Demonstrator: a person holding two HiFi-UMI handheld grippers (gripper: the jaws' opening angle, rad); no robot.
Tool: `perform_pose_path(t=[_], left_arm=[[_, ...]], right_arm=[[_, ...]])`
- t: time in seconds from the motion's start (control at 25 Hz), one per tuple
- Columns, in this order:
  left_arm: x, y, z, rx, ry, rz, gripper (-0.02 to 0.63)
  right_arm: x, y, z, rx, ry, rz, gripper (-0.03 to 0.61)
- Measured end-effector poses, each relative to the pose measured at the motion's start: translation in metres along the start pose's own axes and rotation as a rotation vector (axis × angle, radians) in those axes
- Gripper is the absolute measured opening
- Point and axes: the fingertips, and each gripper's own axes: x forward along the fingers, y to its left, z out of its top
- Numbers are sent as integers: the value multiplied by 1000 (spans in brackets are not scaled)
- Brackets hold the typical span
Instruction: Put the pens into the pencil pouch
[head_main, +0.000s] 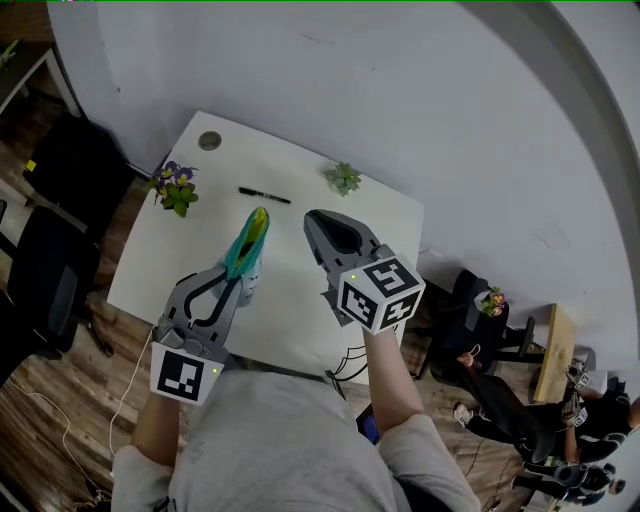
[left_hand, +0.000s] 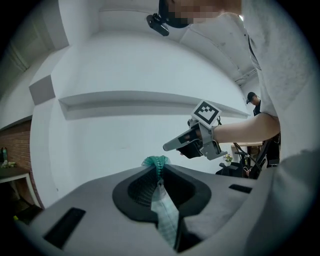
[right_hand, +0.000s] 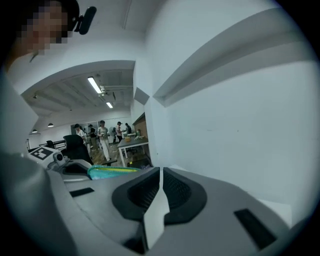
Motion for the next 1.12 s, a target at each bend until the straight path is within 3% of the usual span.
perform_pose_path(t=[0.52, 1.12], left_arm=[[-33, 43, -32, -49, 71, 122, 60], [-38, 84, -67, -89, 134, 146, 60]], right_arm=[[112, -11, -67, -195, 384, 147, 43], [222, -42, -144, -323, 719, 203, 98]])
